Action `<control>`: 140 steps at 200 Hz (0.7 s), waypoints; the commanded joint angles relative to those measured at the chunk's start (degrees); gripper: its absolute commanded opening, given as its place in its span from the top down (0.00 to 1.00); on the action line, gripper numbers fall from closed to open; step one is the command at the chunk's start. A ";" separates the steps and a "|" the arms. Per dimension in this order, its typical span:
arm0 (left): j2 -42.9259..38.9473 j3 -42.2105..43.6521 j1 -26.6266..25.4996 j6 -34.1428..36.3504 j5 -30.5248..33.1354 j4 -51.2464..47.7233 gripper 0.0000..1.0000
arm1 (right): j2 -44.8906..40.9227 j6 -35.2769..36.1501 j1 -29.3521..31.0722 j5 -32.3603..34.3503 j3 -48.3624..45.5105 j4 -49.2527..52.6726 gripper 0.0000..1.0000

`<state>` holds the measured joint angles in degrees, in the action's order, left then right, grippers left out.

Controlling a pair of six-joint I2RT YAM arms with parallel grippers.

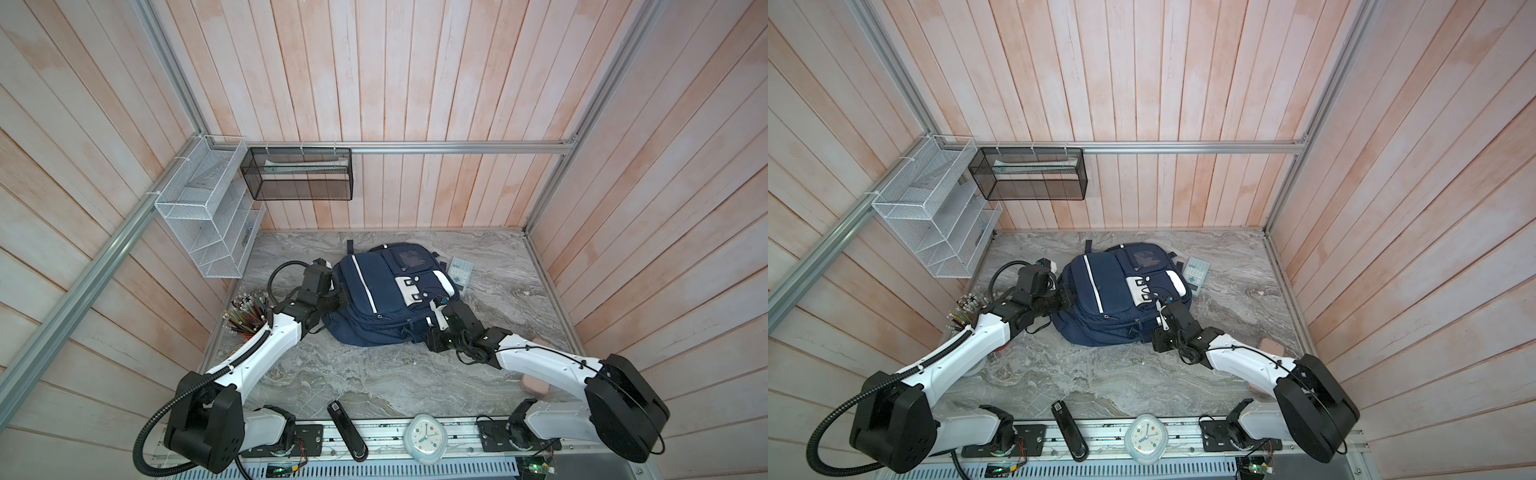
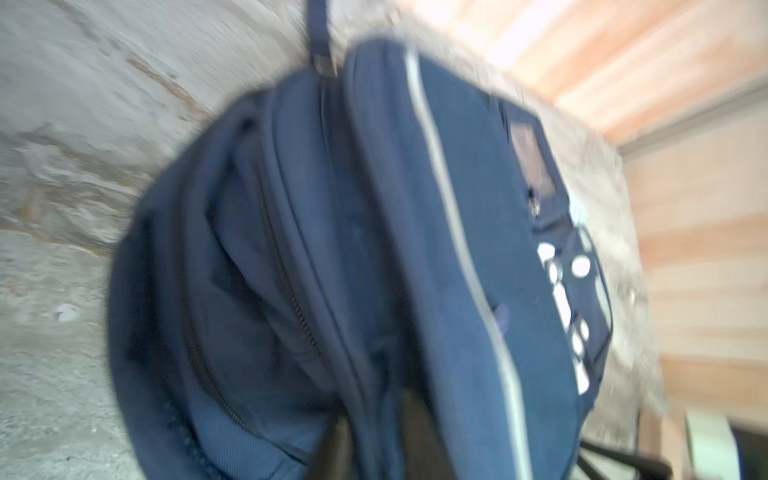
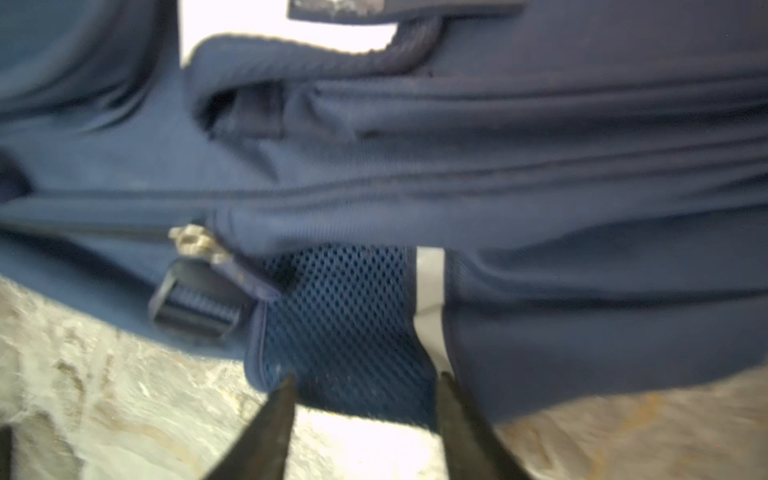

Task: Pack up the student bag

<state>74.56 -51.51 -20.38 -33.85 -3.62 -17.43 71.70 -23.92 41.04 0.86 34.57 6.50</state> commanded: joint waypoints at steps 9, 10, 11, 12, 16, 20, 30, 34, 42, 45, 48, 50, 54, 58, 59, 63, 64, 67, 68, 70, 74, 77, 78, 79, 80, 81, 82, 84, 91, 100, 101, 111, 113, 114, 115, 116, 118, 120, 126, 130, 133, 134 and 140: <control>-2.44 -2.06 0.21 1.51 2.72 5.13 0.37 | -7.08 6.88 1.06 7.49 -0.25 -1.15 0.21; -2.55 -2.08 0.19 1.50 2.73 5.13 0.35 | -7.18 7.23 1.06 7.44 -0.23 -1.32 0.21; -2.66 -2.09 0.22 1.50 2.73 5.13 0.34 | -7.32 7.62 1.06 7.42 -0.26 -1.76 0.21; -2.75 -2.06 0.24 1.50 2.74 5.17 0.33 | -7.43 8.08 1.06 7.37 -0.19 -2.15 0.21; -3.18 -2.10 0.21 1.55 2.80 4.95 0.28 | -7.83 9.79 1.06 7.07 -0.20 -3.64 0.21; -3.62 -2.12 0.19 1.63 2.82 4.83 0.25 | -8.01 11.67 1.06 6.75 0.03 -4.94 0.21; -4.64 -2.26 0.18 1.76 2.42 4.52 0.18 | -7.83 17.95 1.06 5.84 0.63 -8.52 0.21; -5.10 -2.26 0.12 1.77 1.77 4.49 0.16 | -7.52 20.71 1.06 5.01 1.05 -9.89 0.22; -5.79 -2.35 0.20 1.64 0.00 4.42 0.10 | -6.22 26.67 1.07 3.06 2.13 -11.75 0.23; -5.96 -2.32 0.17 1.53 -0.89 4.54 0.07 | -5.70 29.26 1.06 2.20 2.55 -12.52 0.24; -6.12 -2.29 0.10 1.27 -1.75 4.70 0.04 | -5.01 31.16 1.06 1.61 2.85 -13.22 0.25; -6.24 -2.22 0.04 1.09 -2.45 4.76 0.02 | -4.58 32.48 1.06 1.38 3.13 -13.96 0.27; -6.35 -2.03 -0.07 0.44 -3.68 4.91 0.00 | -3.64 35.49 1.06 0.41 3.48 -15.08 0.28; -6.44 -1.83 -0.33 -0.26 -4.63 5.04 0.00 | -2.66 38.75 1.06 -1.01 4.10 -15.56 0.28; -6.45 -1.70 -0.35 -0.43 -4.90 5.08 0.00 | -2.33 39.51 1.11 -1.33 4.32 -15.56 0.28; -6.49 -1.54 -0.37 -1.06 -5.89 5.19 0.00 | -1.14 42.19 1.15 -2.74 5.21 -15.51 0.28; -6.47 -1.47 -0.45 -1.23 -6.14 5.25 0.00 | -0.83 42.50 1.15 -3.03 5.45 -15.49 0.28; -6.41 -1.22 -0.48 -1.69 -6.90 5.40 0.00 | -0.01 44.34 1.15 -3.91 6.07 -15.33 0.28; -6.47 -1.13 -0.47 -1.81 -7.18 5.40 0.00 | 0.35 44.90 1.15 -4.19 6.41 -15.31 0.28; -6.46 -1.05 -0.45 -2.03 -7.61 5.39 0.00 | 0.89 45.80 1.15 -4.51 6.99 -15.23 0.28; -6.51 -0.80 -0.60 -2.53 -8.15 5.36 0.00 | 2.26 47.66 1.15 -5.04 7.98 -15.13 0.28; -6.58 -0.50 -0.78 -2.80 -8.16 5.31 0.00 | 3.10 48.86 1.17 -5.24 8.70 -14.96 0.27; -6.60 -0.38 -0.92 -2.89 -8.12 5.35 0.00 | 3.40 49.22 1.16 -5.34 8.95 -14.95 0.27; -6.66 -0.32 -0.99 -2.98 -8.09 5.37 0.00 | 3.64 49.54 1.16 -5.47 9.16 -14.95 0.27; -6.69 -0.25 -1.03 -3.07 -8.04 5.34 0.00 | 3.94 49.87 1.20 -5.54 9.40 -14.94 0.27; -6.79 -0.21 -1.05 -3.16 -8.01 5.36 0.00 | 4.22 50.17 1.17 -5.62 9.61 -14.90 0.27; -6.79 -0.02 -1.23 -3.20 -7.95 5.38 0.00 | 4.49 50.49 1.21 -5.75 9.85 -14.83 0.27; -6.89 0.22 -1.44 -3.41 -7.80 5.43 0.00 | 5.00 51.11 1.17 -6.11 10.15 -14.74 0.27; -7.23 1.07 -1.97 -4.14 -7.72 5.84 0.00 | 6.66 53.36 1.16 -7.37 11.79 -14.04 0.27; -7.73 2.78 -2.78 -5.38 -8.55 7.29 0.00 | 8.59 55.86 1.20 -9.39 13.21 -13.77 0.29; -7.84 3.02 -2.89 -5.50 -8.62 7.52 0.00 | 8.78 56.15 1.17 -9.65 13.36 -13.69 0.30; -8.20 4.55 -3.78 -6.50 -9.03 8.61 0.03 | 10.40 58.06 1.55 -10.91 14.80 -13.85 0.32; -8.29 4.70 -4.01 -6.63 -8.93 8.70 0.03 | 10.68 58.16 1.62 -10.96 14.95 -14.07 0.33; -8.29 4.77 -4.12 -6.69 -8.94 8.72 0.03 | 10.75 58.23 1.65 -10.96 15.02 -14.16 0.33; -8.29 4.93 -4.17 -6.73 -8.90 8.77 0.03 | 10.92 58.26 1.71 -10.97 15.10 -14.33 0.33; -8.38 5.02 -4.24 -6.74 -8.93 8.79 0.04 | 11.09 58.32 1.74 -10.97 15.18 -14.41 0.33; -8.38 5.12 -4.54 -6.76 -8.90 8.88 0.04 | 11.38 58.47 1.87 -10.97 15.29 -14.61 0.33; -8.45 5.17 -4.68 -6.76 -8.76 8.92 0.05 | 11.62 58.68 1.92 -11.08 15.38 -14.73 0.34; -8.55 5.49 -5.18 -6.68 -8.54 8.86 0.06 | 12.46 59.53 2.16 -11.47 15.78 -14.70 0.34; -8.60 5.54 -5.40 -6.67 -8.25 8.74 0.08 | 13.03 60.07 2.52 -11.52 16.15 -14.30 0.34; -8.69 5.68 -5.54 -6.72 -8.13 8.61 0.08 | 13.45 60.46 2.66 -11.51 16.37 -13.87 0.35; -8.71 5.70 -5.59 -6.74 -8.10 8.58 0.08 | 13.59 60.56 2.74 -11.50 16.48 -13.70 0.35; -8.86 5.97 -5.69 -6.99 -7.92 8.68 0.09 | 14.35 61.19 3.06 -11.50 17.23 -12.34 0.35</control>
<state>67.05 -46.89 -25.15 -39.16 -10.90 -10.66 83.33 29.82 42.68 -7.31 49.08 -7.05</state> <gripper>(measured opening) 0.925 0.658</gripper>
